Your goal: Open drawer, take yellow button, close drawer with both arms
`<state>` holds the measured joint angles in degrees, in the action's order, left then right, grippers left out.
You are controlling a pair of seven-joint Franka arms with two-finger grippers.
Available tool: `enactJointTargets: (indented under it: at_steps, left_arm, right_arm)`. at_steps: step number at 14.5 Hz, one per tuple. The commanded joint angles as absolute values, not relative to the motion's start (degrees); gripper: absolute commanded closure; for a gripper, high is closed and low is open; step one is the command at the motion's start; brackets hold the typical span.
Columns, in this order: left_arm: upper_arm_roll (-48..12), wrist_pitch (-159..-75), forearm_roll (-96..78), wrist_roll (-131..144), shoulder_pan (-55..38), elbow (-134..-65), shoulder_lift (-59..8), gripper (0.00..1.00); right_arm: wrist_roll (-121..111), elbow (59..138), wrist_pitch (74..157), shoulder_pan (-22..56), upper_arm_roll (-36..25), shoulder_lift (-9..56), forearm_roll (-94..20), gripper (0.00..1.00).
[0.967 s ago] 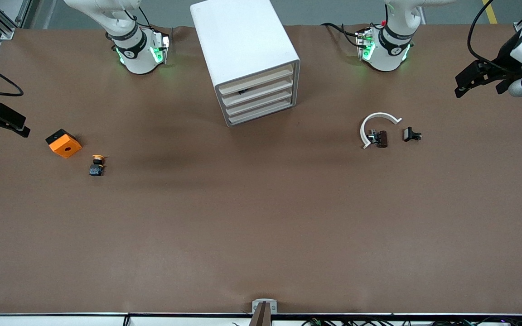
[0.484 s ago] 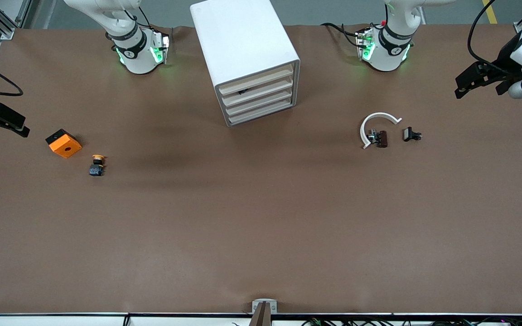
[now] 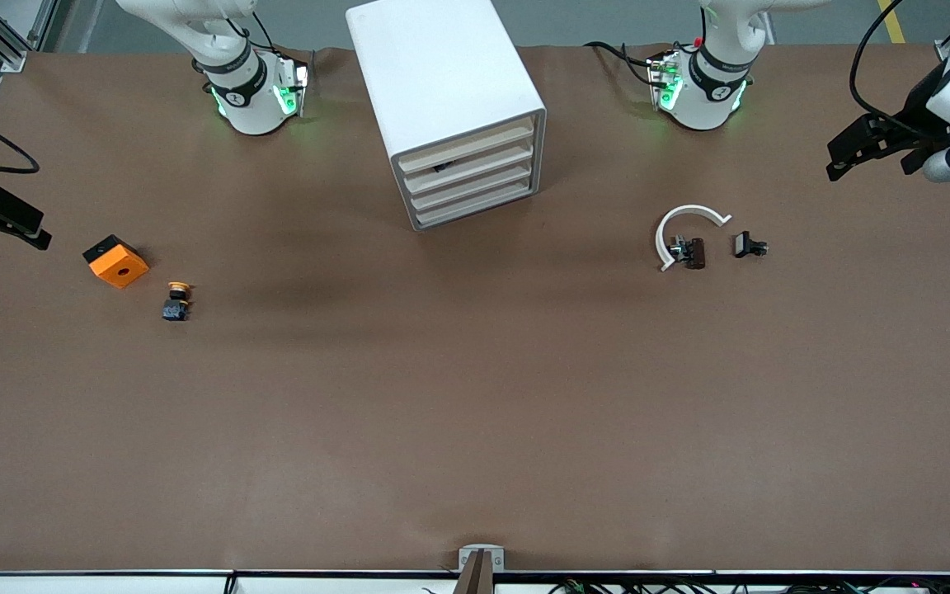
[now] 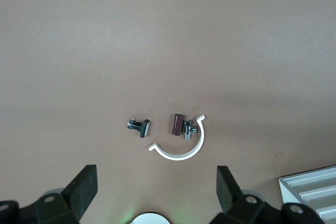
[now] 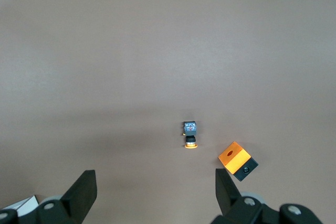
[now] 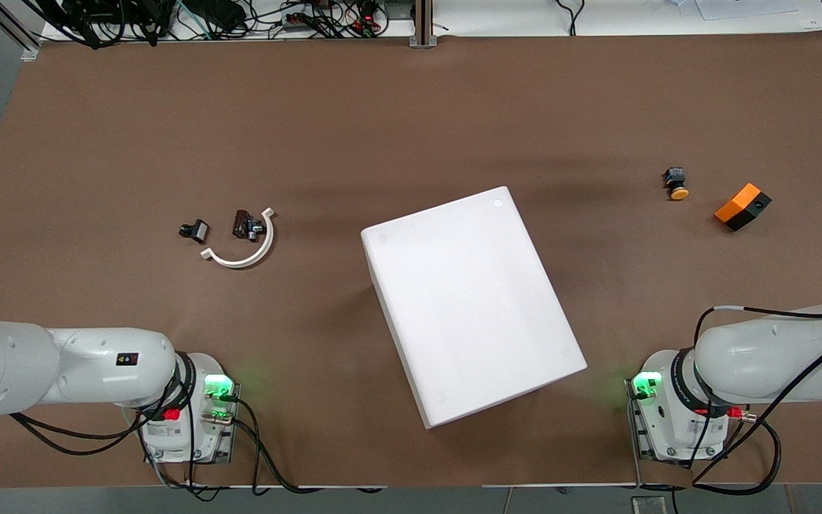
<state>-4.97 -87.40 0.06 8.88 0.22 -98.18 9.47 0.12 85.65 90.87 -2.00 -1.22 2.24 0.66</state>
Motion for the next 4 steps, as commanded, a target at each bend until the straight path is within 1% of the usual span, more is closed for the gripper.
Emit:
enactJointTargets:
  at_steps: [1, 4]
  left_arm:
    - [-5.10, -86.75, 0.26, 8.52, 0.35, -97.29, 9.23, 0.00]
    - [-5.10, -86.75, 0.18, 8.88, 0.35, -97.03, 9.23, 0.00]
  right_arm:
    - [0.79, 83.85, 90.00, -2.11, -1.05, 3.08, 0.53, 0.00]
    - [0.79, 83.85, 90.00, -2.11, -1.05, 3.08, 0.53, 0.00]
